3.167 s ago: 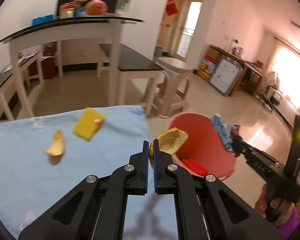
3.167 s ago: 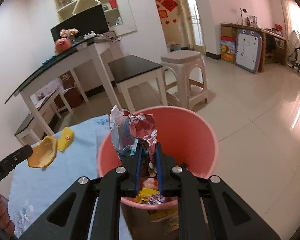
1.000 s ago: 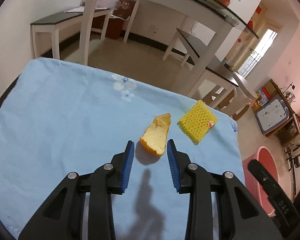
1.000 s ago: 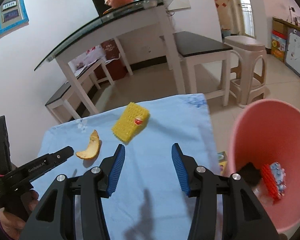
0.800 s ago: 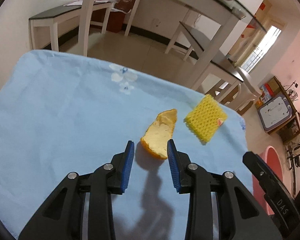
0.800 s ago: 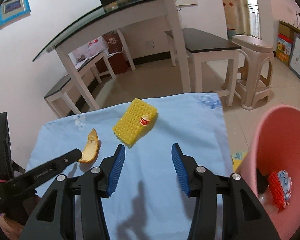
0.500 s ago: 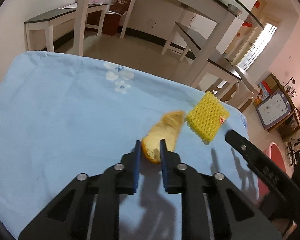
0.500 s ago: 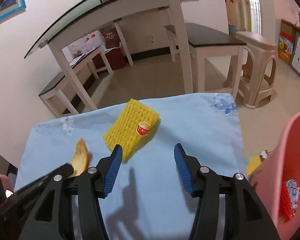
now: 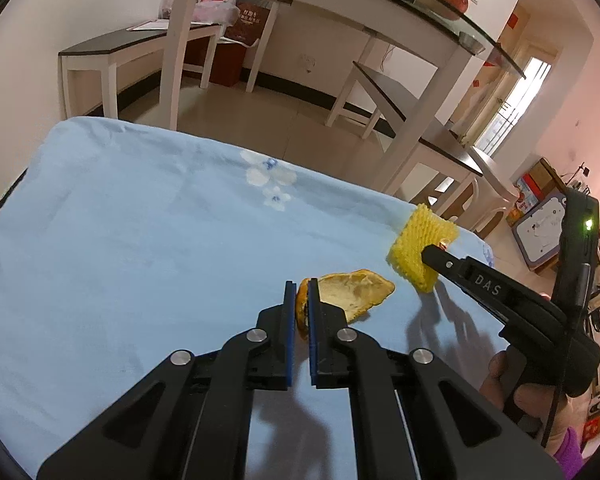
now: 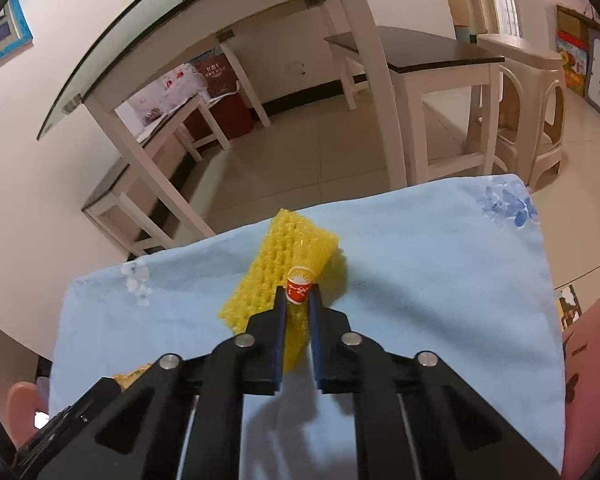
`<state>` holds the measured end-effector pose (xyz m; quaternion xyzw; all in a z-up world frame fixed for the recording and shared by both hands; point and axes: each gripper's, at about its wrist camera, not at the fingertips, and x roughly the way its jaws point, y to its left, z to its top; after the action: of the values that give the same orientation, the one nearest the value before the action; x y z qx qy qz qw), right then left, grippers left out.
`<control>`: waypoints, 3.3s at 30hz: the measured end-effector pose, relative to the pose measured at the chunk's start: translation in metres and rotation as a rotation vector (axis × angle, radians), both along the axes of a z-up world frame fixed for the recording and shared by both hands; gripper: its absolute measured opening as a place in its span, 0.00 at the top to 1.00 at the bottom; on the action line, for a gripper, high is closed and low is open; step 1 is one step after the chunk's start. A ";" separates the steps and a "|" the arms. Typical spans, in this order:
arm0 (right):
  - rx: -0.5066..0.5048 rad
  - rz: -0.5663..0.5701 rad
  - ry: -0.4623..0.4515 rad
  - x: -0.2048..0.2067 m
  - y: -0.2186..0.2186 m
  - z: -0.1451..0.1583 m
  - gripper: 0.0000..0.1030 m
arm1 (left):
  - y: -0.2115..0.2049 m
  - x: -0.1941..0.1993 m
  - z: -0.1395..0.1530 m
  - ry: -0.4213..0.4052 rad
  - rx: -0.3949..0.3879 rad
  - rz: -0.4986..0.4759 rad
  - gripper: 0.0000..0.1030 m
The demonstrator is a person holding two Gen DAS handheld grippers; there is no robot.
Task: Collect trash
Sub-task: 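Grasp the last bread crust with the left tool while the right tool grasps the yellow foam net, then carry the bread crust and yellow foam net over the pink bucket, then open the left tool to drop the bread while the right tool releases the yellow net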
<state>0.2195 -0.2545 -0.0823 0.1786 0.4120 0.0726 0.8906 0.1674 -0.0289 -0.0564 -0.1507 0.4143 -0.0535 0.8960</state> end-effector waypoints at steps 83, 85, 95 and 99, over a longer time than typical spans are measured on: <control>-0.160 -0.385 -0.045 -0.243 -0.239 0.039 0.90 | -0.293 -0.079 0.023 -0.073 0.181 -0.590 0.95; -0.161 -0.386 -0.046 -0.243 -0.239 0.039 0.90 | -0.293 -0.078 0.023 -0.069 0.181 -0.591 0.93; -0.159 -0.384 -0.041 -0.243 -0.239 0.035 0.90 | -0.288 -0.081 0.027 -0.089 0.153 -0.591 0.69; -0.157 -0.382 -0.044 -0.243 -0.239 0.035 0.89 | -0.286 -0.081 0.028 -0.088 0.146 -0.586 0.68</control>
<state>-0.0234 -0.4931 -0.0478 0.1819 0.3556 -0.1263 0.9080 0.0860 -0.3148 -0.0280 0.0426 0.4036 -0.2860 0.8680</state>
